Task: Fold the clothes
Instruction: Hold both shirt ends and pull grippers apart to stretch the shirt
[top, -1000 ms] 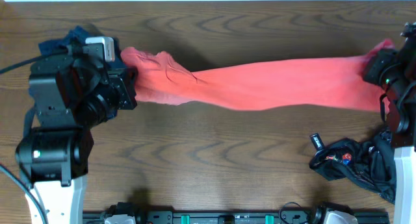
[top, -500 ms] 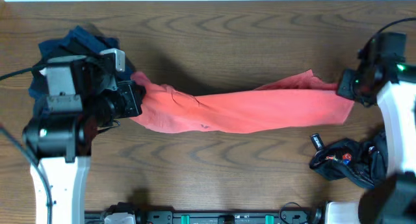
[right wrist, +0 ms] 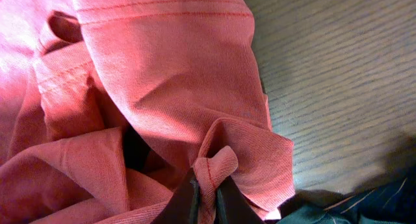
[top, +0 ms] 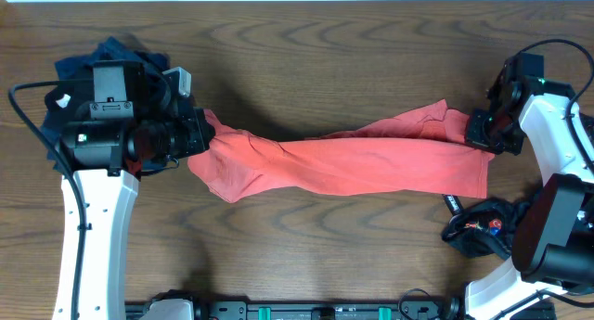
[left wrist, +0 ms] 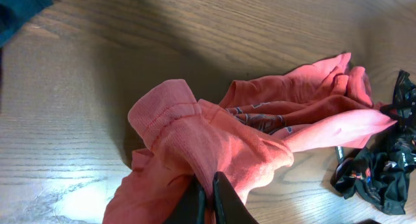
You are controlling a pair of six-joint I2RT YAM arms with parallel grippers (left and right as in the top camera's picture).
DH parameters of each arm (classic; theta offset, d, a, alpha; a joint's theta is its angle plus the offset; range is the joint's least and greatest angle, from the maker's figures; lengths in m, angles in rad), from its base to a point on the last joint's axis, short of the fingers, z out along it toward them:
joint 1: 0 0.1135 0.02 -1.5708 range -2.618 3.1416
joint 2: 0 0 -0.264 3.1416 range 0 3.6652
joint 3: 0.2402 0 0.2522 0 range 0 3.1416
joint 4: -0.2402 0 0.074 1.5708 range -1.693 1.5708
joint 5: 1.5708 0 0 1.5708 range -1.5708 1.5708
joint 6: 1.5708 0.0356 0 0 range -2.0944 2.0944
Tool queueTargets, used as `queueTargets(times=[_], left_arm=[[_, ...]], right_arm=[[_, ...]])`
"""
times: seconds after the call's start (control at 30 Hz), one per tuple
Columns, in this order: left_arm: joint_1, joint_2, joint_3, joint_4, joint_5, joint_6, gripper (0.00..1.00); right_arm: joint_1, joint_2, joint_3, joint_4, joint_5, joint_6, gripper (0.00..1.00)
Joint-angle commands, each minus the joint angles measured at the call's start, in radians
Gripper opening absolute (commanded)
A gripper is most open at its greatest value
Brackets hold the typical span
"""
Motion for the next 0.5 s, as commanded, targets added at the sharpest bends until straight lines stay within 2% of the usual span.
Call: queueTargets(times=[0.0, 0.47], left_arm=[[0.006, -0.003, 0.0, 0.002, 0.003, 0.01, 0.06], [0.006, -0.003, 0.0, 0.002, 0.003, 0.025, 0.06]], right_arm=[[-0.012, 0.005, 0.008, 0.004, -0.008, -0.011, 0.11], [-0.012, 0.005, 0.008, 0.002, -0.029, -0.011, 0.13]])
